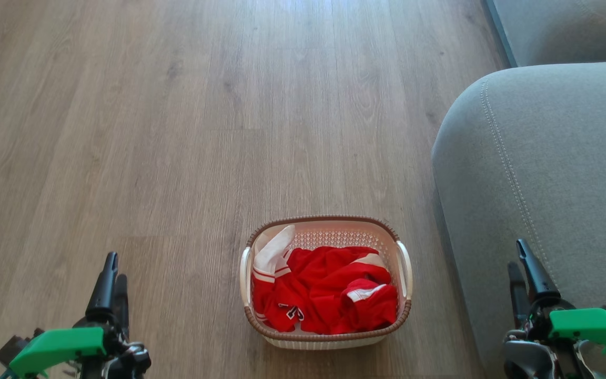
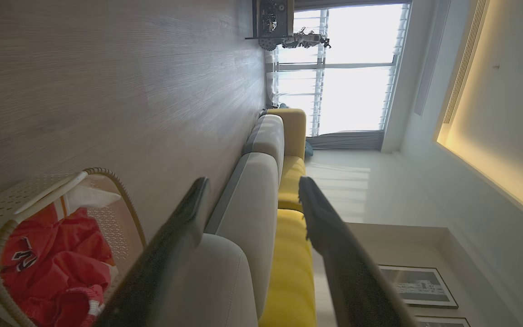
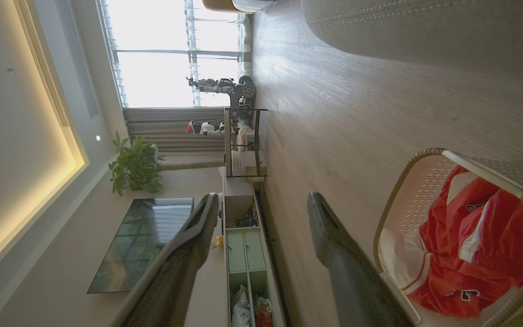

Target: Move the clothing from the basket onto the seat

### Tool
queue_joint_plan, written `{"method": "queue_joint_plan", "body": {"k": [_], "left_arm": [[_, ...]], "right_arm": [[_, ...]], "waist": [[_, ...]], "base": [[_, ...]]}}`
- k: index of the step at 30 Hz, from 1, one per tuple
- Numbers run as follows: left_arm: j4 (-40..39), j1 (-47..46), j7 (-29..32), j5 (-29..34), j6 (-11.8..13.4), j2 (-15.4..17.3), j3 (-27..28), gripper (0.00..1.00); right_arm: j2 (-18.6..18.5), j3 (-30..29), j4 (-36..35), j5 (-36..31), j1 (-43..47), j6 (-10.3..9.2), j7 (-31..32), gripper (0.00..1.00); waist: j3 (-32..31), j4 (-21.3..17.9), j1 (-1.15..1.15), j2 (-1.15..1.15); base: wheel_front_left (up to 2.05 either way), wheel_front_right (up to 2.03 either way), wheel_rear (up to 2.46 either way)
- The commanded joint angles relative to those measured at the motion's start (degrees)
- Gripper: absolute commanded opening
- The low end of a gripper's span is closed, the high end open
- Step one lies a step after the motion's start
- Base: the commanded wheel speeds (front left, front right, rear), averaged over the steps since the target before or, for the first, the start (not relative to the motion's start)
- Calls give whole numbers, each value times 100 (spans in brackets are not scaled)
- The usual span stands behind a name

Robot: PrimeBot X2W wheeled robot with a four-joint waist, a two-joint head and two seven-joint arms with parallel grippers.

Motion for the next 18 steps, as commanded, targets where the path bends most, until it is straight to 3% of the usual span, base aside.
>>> {"method": "queue_joint_plan", "body": {"k": [1, 11, 18], "left_arm": [[-230, -266, -41, 43, -9, 88, 37, 100], [-452, -263, -213, 661, -12, 168, -59, 100], [-486, -263, -348, 1605, -8, 219, -142, 100]], "right_arm": [[-41, 41, -229, -35, -286, 12, -37, 100], [-84, 206, -421, -587, -317, 16, -207, 100], [-143, 347, -495, -1204, -339, 20, -343, 100]], "waist": [[0, -1, 0, 0], [7, -5, 0, 0], [12, -1, 0, 0]], "base": [[0, 0, 0], [0, 0, 0], [0, 0, 0]]}}
